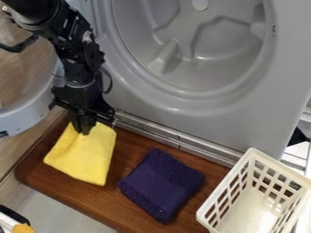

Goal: Take the yellow cloth out of the white basket and put it on the left side of the purple cloth

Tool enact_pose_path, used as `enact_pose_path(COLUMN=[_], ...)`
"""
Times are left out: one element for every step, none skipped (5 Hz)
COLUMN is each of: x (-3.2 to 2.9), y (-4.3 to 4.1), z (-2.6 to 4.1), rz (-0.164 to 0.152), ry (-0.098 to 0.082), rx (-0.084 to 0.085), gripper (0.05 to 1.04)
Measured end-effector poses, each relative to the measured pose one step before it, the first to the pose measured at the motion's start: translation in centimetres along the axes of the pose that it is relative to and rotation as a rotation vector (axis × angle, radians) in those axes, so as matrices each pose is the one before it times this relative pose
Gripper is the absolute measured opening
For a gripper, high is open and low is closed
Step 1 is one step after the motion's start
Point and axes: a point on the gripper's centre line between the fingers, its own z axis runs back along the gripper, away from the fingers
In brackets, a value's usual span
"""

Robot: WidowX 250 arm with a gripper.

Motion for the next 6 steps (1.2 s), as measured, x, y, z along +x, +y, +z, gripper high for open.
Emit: enact_pose_path(x=[0.745,0.807,0.371,1.404,0.36,0.301], y=[-0.415,-0.913,-1.404,-3.851,-4.894,-2.201], z=[-0.089,0.37,0.456,2.115,0.624,0.324], rz=[-0.0182,-0.0446,-0.0272,-0.0713,-0.0694,-0.0181], ry=[-0.0119,-0.0182,-0.0016,-0.0684,-0.0467,-0.0148], rx=[0.0105,0.0158,-0.0035,-0.0147,-0.0427,-0.0154], gripper=[0.483,0.799,1.0,1.002,0.999,0.999])
